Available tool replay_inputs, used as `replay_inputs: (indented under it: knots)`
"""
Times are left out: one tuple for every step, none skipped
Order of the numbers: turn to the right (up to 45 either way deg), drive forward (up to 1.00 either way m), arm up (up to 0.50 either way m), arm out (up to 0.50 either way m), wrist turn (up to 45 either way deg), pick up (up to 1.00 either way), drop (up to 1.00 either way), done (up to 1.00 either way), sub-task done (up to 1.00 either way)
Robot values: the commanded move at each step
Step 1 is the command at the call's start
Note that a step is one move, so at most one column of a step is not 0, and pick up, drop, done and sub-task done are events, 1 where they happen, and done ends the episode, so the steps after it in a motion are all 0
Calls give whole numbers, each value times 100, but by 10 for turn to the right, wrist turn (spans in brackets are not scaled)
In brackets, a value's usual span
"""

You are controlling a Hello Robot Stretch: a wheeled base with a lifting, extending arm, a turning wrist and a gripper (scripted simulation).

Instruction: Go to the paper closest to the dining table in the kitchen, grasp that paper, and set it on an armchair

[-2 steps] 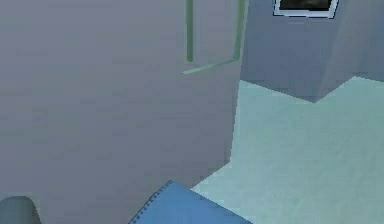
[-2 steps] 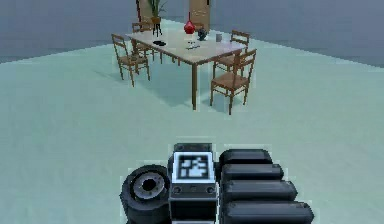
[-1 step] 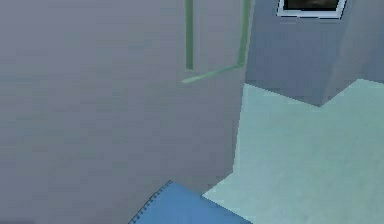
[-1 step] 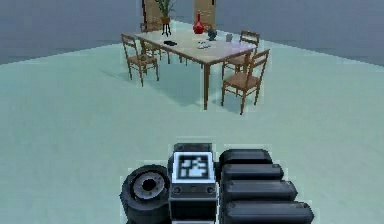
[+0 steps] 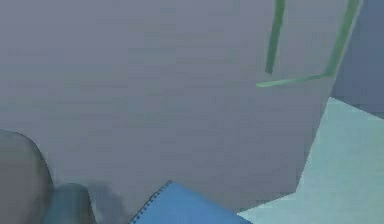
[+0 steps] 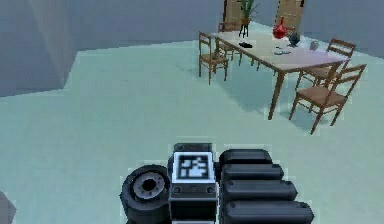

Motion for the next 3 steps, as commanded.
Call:
replay_inputs:
  knots:
    - [0, 40, 0, 0, 0, 0, 0, 0, 0]
    - [-390, 0, 0, 0, 0, 0, 0, 0, 0]
    - [450, 0, 0, 0, 0, 0, 0, 0, 0]
